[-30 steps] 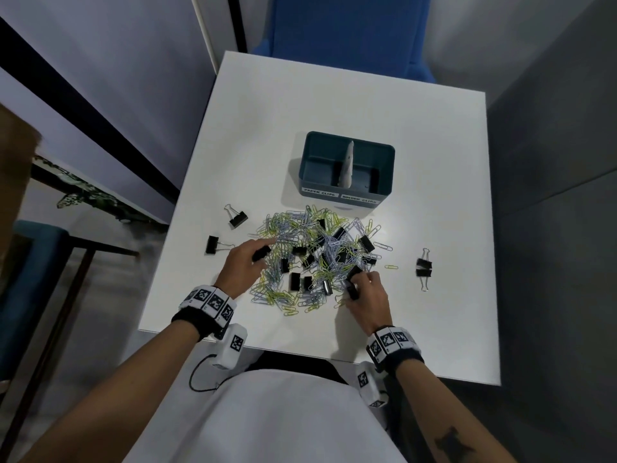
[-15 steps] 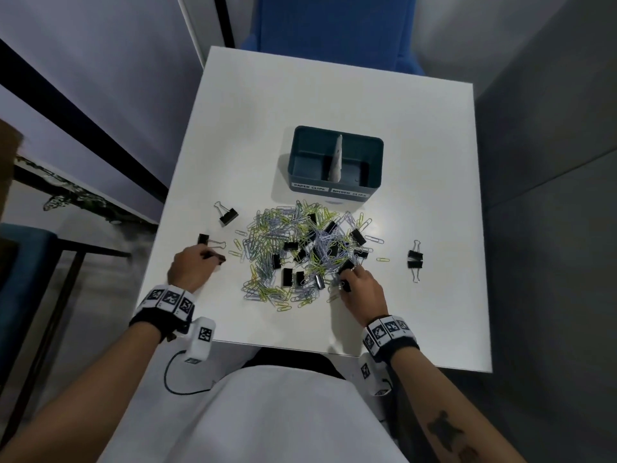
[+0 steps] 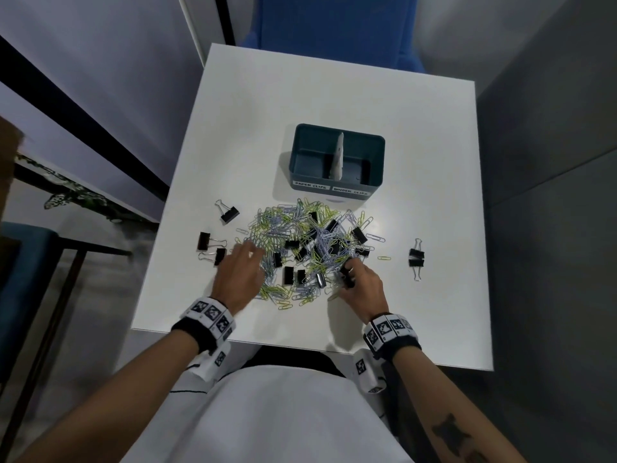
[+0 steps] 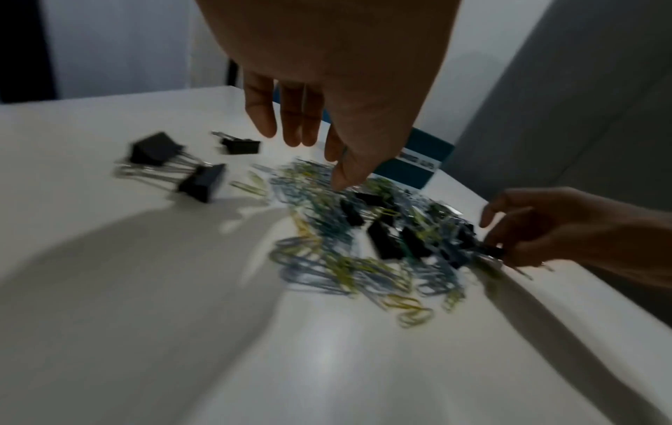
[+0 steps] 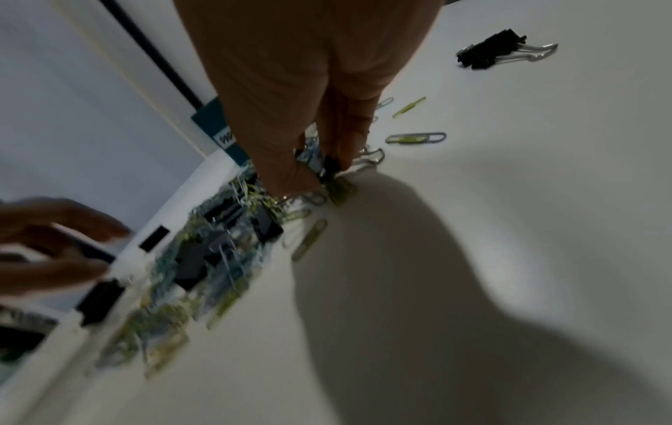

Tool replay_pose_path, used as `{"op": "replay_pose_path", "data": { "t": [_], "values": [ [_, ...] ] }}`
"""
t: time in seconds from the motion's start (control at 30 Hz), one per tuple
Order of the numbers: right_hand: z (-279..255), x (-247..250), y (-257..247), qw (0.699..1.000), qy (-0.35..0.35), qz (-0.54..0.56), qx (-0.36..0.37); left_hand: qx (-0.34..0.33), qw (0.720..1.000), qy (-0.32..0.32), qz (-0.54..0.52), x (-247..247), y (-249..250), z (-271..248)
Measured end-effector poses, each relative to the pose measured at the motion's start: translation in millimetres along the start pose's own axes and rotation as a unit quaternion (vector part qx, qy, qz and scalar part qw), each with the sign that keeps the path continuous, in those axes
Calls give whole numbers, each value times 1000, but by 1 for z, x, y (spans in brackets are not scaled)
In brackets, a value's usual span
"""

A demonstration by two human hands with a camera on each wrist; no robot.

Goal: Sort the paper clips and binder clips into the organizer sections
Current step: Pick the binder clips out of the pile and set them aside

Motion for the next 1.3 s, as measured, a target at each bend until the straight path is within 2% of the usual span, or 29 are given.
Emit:
{"op": "replay_pose_path", "data": {
  "t": [0.13,0.27,0.37,0.53,0.63,0.73,0.87,0.93,1.03,1.13,1.2,1.3],
  "values": [
    [3,12,1,999,-1,-5,-44,-94,992,-81,-8,-23,41,6],
    [7,26,-7,999,-28,7,-42,-88,989,-116,27,-36,49,14],
    [7,45,-8,999,-19,22,-43,-80,991,-106,22,-34,51,20],
    [5,97,31,991,102,-25,-81,-99,993,-44,36,-12,52,20],
    [2,116,57,982,138,-53,-116,-58,998,-14,-29,4,40,22],
    [-1,121,80,977,139,-73,-144,-16,995,1,-97,16,26,27],
    [-2,115,99,976,112,-93,-163,-45,994,13,-99,29,19,34],
    [-2,114,100,973,114,-107,-168,-35,993,22,-106,30,8,38],
    [1,112,83,971,147,-148,-120,0,995,34,-95,31,-17,44],
    [6,92,46,977,155,-138,-40,-45,998,22,-38,32,-22,45],
    [12,65,16,991,104,-80,-5,-83,996,7,-10,33,-15,44],
    [26,21,-34,997,-17,65,29,-62,995,-22,-76,33,-8,45]
  ]
}}
Point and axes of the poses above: each hand's wrist, its own z-axis towards the middle knuckle, its own x-axis out of the back of the hand, y = z × x, the point moved 6 cm from there along z, towards the middle knuckle, and after that the axes turned 10 degrees about z, right-handed, at the moved point
